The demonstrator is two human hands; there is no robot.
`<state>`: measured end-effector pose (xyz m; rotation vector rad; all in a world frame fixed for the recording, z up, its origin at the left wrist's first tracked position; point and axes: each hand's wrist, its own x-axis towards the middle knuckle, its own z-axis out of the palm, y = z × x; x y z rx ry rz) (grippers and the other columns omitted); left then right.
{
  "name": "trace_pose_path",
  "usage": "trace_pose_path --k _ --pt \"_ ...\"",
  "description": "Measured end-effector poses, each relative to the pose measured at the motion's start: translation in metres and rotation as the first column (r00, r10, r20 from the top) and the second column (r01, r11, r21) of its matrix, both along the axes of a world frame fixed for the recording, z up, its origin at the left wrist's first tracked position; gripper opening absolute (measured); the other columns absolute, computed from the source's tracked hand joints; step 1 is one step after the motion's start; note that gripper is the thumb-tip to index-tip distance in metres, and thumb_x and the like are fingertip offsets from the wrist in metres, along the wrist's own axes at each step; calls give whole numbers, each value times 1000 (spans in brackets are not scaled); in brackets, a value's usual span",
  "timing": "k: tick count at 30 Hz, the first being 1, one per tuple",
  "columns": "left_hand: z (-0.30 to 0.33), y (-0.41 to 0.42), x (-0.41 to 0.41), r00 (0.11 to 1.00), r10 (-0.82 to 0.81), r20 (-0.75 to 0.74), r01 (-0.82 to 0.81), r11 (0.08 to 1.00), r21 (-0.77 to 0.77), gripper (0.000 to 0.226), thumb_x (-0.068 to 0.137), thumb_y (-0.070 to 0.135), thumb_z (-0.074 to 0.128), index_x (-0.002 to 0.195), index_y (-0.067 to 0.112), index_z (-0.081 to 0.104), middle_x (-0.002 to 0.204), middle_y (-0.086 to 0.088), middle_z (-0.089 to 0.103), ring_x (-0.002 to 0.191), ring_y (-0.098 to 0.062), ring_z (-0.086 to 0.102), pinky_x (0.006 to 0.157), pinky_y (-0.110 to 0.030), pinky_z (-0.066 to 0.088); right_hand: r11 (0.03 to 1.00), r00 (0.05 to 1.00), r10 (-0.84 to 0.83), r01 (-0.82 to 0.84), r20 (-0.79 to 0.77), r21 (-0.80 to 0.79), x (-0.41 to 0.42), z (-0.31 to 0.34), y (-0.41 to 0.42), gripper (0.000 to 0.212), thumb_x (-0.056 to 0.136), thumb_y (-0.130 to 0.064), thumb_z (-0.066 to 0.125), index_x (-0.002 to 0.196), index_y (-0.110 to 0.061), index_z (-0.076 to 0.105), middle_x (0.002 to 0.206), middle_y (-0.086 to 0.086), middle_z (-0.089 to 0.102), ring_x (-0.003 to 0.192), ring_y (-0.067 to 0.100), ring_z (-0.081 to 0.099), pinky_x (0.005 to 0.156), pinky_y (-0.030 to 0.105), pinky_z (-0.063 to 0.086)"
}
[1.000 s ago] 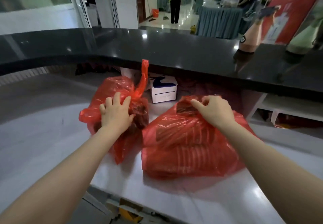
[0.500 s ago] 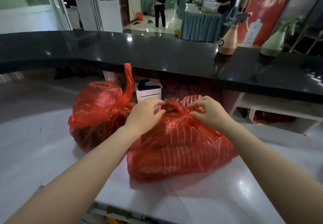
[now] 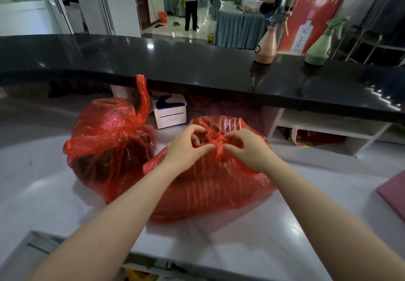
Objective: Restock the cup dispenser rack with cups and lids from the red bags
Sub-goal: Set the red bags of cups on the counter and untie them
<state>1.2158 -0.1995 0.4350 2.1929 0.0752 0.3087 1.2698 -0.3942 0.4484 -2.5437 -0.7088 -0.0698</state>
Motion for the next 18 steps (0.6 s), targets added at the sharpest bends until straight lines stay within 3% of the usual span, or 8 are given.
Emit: trace_pose_path --k 2,5,11,15,18 --pt "2 -1 -3 1000 -11 1 11 1000 -21 43 85 44 64 125 39 50 72 11 53 76 -10 56 88 -42 46 999 999 14 -16 40 48 -2 1 -1 26 93 -40 55 110 -26 69 99 -9 66 94 10 56 74 23 32" --pt "5 -7 -5 1000 2 -2 -2 982 191 46 88 47 57 131 52 43 69 13 50 85 -12 54 82 -36 34 999 994 8 -13 113 45 -6 1 -1 22 86 -34 66 106 -27 68 95 -7 66 92 12 56 77 26 39" --pt "7 -21 -8 998 68 -16 -58 931 361 17 87 48 58 103 48 62 75 18 50 97 -12 50 78 -35 21 998 987 -16 5 162 63 -12 1 -5 18 83 -27 69 101 -26 66 98 -6 56 98 17 51 86 33 44" --pt "4 -27 -9 991 133 27 -133 922 363 9 83 43 63 91 44 66 93 16 47 104 -11 44 81 -34 18 986 990 -38 15 138 167 -17 -1 -13 33 75 -29 78 99 -26 55 90 -11 62 88 11 58 77 30 48" --pt "4 -33 -7 985 168 43 -173 931 321 6 81 43 64 87 43 67 99 15 45 109 -10 38 82 -33 17 995 997 -9 0 83 101 -13 1 -18 23 75 -33 79 92 -29 63 88 -13 66 87 9 61 80 33 52"
